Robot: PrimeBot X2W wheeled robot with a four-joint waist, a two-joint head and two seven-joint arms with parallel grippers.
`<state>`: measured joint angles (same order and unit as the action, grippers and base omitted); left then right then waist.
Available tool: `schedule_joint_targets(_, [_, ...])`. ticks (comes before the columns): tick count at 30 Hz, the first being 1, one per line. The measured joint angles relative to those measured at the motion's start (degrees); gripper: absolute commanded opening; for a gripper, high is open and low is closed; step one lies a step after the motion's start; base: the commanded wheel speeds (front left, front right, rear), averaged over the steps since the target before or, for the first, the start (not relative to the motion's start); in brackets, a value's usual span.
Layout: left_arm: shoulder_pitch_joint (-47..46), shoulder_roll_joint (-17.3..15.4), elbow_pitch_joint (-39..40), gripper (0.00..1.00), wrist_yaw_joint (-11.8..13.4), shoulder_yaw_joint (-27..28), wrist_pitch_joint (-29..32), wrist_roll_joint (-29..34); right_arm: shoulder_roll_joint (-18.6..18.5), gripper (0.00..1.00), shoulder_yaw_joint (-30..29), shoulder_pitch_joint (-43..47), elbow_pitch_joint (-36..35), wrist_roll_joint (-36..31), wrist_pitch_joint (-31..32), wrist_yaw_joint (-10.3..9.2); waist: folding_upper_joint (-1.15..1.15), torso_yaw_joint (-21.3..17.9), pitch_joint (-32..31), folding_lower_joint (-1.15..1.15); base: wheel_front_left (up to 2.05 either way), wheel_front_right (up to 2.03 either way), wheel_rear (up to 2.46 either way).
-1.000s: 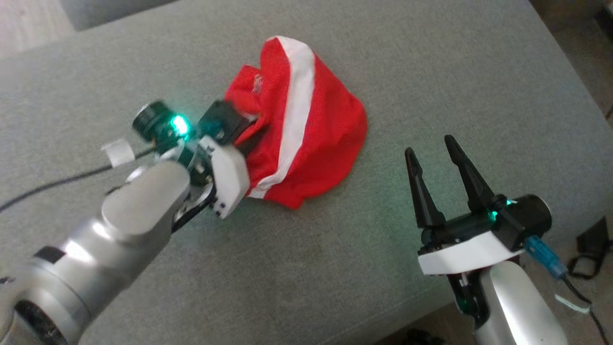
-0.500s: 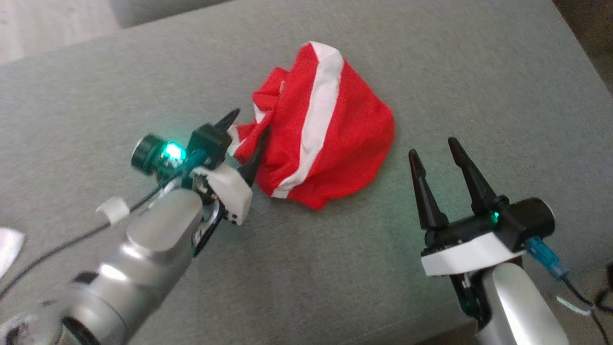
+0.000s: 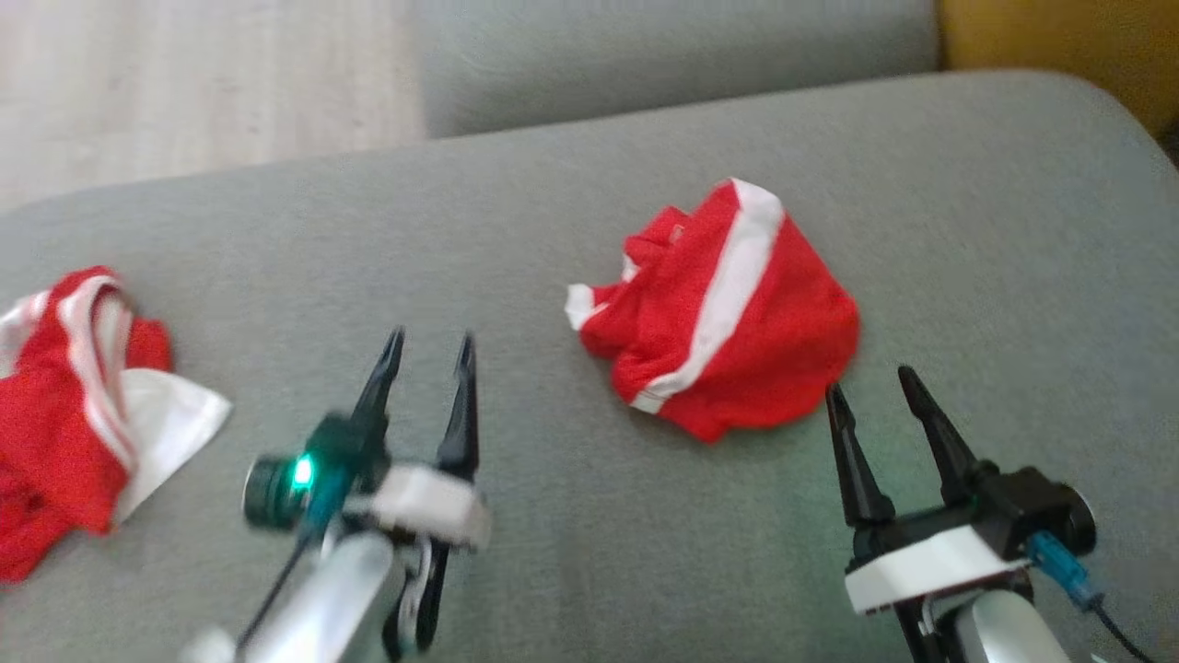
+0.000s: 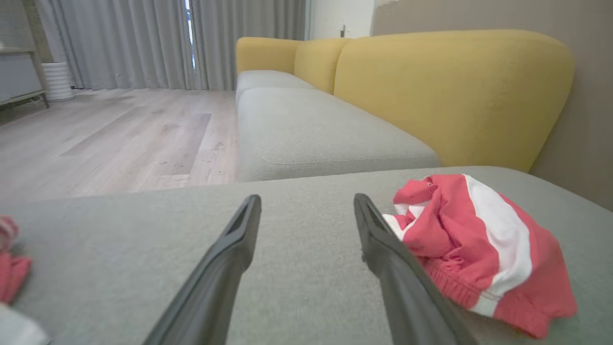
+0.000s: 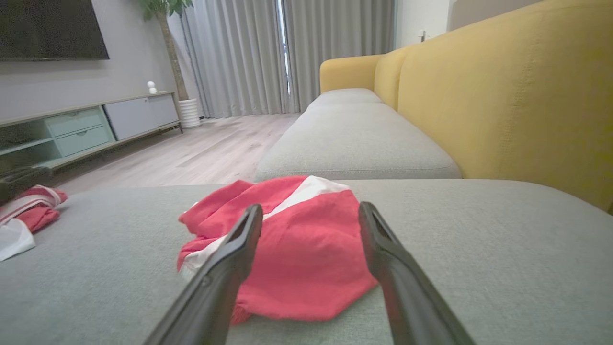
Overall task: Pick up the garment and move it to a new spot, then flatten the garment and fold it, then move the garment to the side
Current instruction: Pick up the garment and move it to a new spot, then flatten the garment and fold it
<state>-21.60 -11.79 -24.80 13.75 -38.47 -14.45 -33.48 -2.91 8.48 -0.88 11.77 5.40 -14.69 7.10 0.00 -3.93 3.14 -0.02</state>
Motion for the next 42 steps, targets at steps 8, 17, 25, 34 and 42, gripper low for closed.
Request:
schedule_joint_targets(8, [16.0, 2.3, 12.5, 1.00, -0.1, 10.7, 0.0, 9.7, 0.1, 1.00, -1.7, 2.8, 0.2, 0.0, 0.0, 0.00, 0.00, 4.2, -4.6, 0.00, 0.00, 0.00, 0.00])
schedule_joint_targets(17, [31.2, 7.1, 20.4, 1.00, -2.8, 18.7, 0.0, 18.7, 0.2, 1.00, -3.3, 8.2, 0.3, 0.0, 0.0, 0.00, 0.00, 6.9, -9.0, 0.01, 0.00, 0.00, 0.00])
schedule_joint_targets(25, [35.3, 8.1, 20.9, 1.00, -4.5, 21.4, 0.0, 20.5, 0.3, 1.00, -3.6, 10.1, 0.2, 0.0, 0.0, 0.00, 0.00, 7.8, -11.0, 0.01, 0.00, 0.00, 0.00])
schedule_joint_targets(34, [35.3, 8.2, 20.3, 1.00, -4.6, 21.4, 0.0, 21.4, 0.3, 1.00, -3.8, 11.0, 0.3, 0.0, 0.0, 0.00, 0.00, 7.3, -11.6, 0.02, 0.00, 0.00, 0.00])
schedule_joint_targets(42, [35.3, 8.2, 19.9, 1.00, -4.6, 21.1, 0.0, 22.0, 0.3, 1.00, -3.8, 11.0, 0.3, 0.0, 0.0, 0.00, 0.00, 7.1, -11.8, 0.02, 0.00, 0.00, 0.00])
